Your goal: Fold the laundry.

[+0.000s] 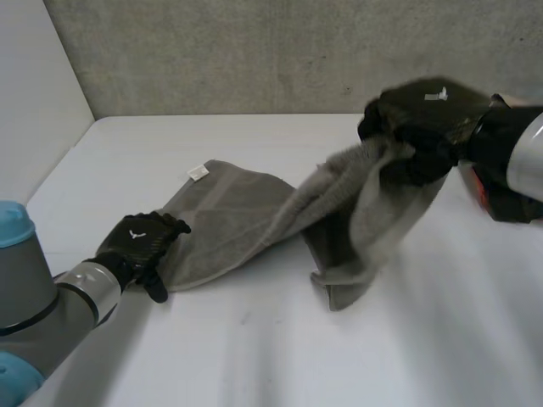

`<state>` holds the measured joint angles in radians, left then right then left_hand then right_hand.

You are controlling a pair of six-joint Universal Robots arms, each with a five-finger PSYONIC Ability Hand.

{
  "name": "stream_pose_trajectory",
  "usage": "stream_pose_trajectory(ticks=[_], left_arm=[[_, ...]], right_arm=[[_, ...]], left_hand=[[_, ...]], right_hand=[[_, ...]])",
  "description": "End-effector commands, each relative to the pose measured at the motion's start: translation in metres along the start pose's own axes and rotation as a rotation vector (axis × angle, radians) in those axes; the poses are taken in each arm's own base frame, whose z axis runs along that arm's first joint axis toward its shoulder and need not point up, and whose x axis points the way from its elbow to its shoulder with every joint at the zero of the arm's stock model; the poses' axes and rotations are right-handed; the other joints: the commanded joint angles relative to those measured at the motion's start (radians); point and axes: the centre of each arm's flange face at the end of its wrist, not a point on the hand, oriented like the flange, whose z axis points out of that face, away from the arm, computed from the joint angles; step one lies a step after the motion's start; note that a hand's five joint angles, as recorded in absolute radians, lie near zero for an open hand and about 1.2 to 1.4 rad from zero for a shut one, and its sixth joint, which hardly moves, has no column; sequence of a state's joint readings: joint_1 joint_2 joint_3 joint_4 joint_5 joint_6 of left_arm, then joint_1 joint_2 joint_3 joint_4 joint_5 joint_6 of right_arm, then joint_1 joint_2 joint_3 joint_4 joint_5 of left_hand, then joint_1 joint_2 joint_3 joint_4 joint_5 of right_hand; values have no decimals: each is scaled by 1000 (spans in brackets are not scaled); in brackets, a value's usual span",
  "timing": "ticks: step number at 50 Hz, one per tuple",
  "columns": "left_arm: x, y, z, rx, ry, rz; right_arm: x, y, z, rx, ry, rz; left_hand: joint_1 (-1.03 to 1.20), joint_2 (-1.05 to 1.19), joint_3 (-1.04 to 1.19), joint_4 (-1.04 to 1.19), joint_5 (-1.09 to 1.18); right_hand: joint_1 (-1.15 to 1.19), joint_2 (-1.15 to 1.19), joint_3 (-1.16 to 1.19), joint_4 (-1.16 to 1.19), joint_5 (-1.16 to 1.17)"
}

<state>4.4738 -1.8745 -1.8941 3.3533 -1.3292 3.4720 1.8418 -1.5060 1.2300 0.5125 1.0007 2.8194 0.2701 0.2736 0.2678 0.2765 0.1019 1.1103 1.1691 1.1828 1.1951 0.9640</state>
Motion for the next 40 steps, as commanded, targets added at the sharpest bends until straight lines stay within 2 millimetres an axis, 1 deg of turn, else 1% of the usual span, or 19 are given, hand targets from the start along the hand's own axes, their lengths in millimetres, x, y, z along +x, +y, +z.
stream_pose_trajectory(ticks=[1,5,9,12,13,17,18,20,21,22,23,25,29,31,33,34,36,38,40], left_arm=[[9,10,17,-30,37,-43],[8,10,30,-28,37,-71],[14,6,38,-3,52,-100],[17,2,43,26,58,-137],[17,2,44,32,57,-145],[10,-7,44,74,22,-157],[3,-21,37,114,-7,-151],[-8,-41,26,175,-50,-144],[-23,-56,13,223,-99,-143],[-30,-61,8,237,-123,-141],[-37,-66,2,252,-144,-139],[-49,-79,-16,286,-188,-133],[-55,-98,-44,307,-216,-118],[-55,-102,-52,303,-217,-96],[-57,-102,-54,277,-207,-46],[-57,-101,-52,269,-203,-23],[-59,-98,-48,247,-195,24],[-60,-90,-34,203,-185,102],[-63,-85,-22,175,-185,158]], right_arm=[[-24,-38,-32,136,-24,76],[-27,-51,-42,190,-20,113],[-24,-59,-46,241,-10,140],[-21,-59,-45,255,10,149],[-20,-59,-45,260,11,141],[-15,-58,-40,263,27,97],[-13,-55,-39,258,38,79],[3,-44,-33,214,93,14],[10,-39,-29,190,110,-10],[17,-33,-26,161,131,-33],[30,-19,-19,96,167,-84],[39,-9,-15,40,189,-125],[55,18,-2,-110,240,-231],[63,36,4,-204,269,-285],[66,48,9,-265,274,-316],[70,60,15,-318,278,-339],[72,73,21,-370,268,-355],[72,89,31,-421,257,-366],[72,97,38,-442,255,-370]], left_hand=[[34,31,37,28,28],[49,46,51,43,43],[304,300,306,297,297],[1080,1076,1082,1073,1074],[1126,1122,1128,1119,1119],[1126,1123,1128,1120,1120],[1126,1123,1128,1120,1120],[1126,1123,1128,1120,1120],[1126,1123,1128,1120,1120],[1126,1123,1128,1120,1120],[1126,1123,1128,1120,1120],[1126,1123,1128,1120,1120],[1126,1123,1128,1120,1120],[1126,1123,1128,1120,1120],[1126,1123,1128,1120,1120],[1126,1123,1128,1120,1120],[1126,1123,1128,1120,1120],[1126,1123,1128,1120,1120],[1126,1123,1128,1120,1120]], right_hand=[[286,227,213,201,258],[286,227,213,201,258],[286,227,213,201,258],[286,227,213,201,258],[286,227,213,201,258],[286,227,213,201,258],[286,227,213,201,258],[286,227,213,201,258],[286,227,213,201,258],[286,227,213,201,258],[286,227,213,201,258],[286,227,213,201,258],[286,227,213,201,258],[286,227,213,201,258],[286,227,213,201,258],[286,227,213,201,258],[286,227,213,201,258],[286,227,213,201,258],[286,227,213,201,258]])
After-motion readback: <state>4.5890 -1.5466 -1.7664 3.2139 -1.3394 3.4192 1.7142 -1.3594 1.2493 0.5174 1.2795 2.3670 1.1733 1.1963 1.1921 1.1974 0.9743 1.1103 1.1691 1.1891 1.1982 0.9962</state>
